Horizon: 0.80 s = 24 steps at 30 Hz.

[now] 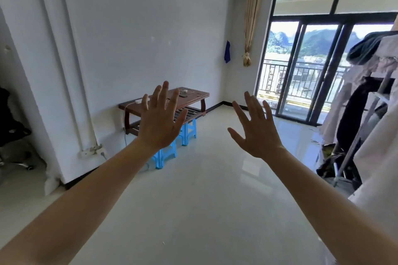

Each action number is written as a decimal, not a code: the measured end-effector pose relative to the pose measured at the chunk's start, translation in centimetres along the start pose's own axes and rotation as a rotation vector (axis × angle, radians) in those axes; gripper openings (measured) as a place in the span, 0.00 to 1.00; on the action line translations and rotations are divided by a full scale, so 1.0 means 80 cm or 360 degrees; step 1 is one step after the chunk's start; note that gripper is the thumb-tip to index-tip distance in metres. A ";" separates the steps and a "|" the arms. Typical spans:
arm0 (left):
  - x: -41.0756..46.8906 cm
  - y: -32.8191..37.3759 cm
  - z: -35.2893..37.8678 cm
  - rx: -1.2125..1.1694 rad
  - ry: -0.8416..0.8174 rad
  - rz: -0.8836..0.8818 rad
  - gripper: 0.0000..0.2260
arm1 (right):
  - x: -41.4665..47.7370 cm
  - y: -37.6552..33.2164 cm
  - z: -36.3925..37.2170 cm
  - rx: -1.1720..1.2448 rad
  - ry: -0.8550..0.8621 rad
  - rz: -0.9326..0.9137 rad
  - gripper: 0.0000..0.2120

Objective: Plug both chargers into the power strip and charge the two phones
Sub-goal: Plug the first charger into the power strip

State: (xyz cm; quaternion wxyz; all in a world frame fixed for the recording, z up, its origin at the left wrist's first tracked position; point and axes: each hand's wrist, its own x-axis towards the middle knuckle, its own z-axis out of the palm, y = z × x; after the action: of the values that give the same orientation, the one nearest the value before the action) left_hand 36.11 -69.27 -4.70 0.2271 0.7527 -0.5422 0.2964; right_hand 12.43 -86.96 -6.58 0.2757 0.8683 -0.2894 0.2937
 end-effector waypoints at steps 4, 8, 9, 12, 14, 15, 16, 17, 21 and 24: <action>0.091 -0.003 0.112 -0.0062 -0.0161 0.0044 0.31 | 0.044 0.059 0.097 -0.0030 -0.0016 0.0073 0.37; 0.176 -0.003 0.239 -0.0067 -0.0231 0.0067 0.33 | 0.100 0.122 0.224 0.0040 0.0000 0.0177 0.37; 0.199 -0.004 0.270 -0.0057 -0.0236 0.0059 0.33 | 0.115 0.135 0.257 0.0053 -0.0006 0.0210 0.37; 0.272 -0.012 0.359 0.0000 -0.0302 0.0022 0.34 | 0.168 0.172 0.353 0.0131 -0.0028 0.0245 0.37; 0.329 -0.023 0.408 0.0015 -0.0343 -0.0004 0.33 | 0.216 0.198 0.412 0.0154 -0.0071 0.0213 0.37; 0.355 -0.030 0.429 0.0024 -0.0355 -0.0008 0.33 | 0.242 0.210 0.439 0.0166 -0.0093 0.0188 0.37; 0.381 -0.040 0.447 0.0041 -0.0358 -0.0014 0.33 | 0.271 0.221 0.465 0.0177 -0.0115 0.0163 0.37; 0.404 -0.050 0.464 0.0066 -0.0345 -0.0026 0.32 | 0.301 0.230 0.491 0.0193 -0.0132 0.0151 0.37; 0.474 -0.100 0.530 0.0120 -0.0330 -0.0136 0.31 | 0.417 0.238 0.596 0.0335 -0.0196 0.0154 0.38; 0.511 -0.147 0.593 0.0177 -0.0344 -0.0208 0.32 | 0.487 0.222 0.680 0.0404 -0.0233 0.0020 0.38</action>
State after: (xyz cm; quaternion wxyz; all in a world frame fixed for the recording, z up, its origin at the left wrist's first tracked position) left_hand 66.44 -124.97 -10.84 0.1441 0.8254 -0.4960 0.2278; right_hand 45.42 -147.59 -11.80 0.1399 0.9134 -0.2748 0.2656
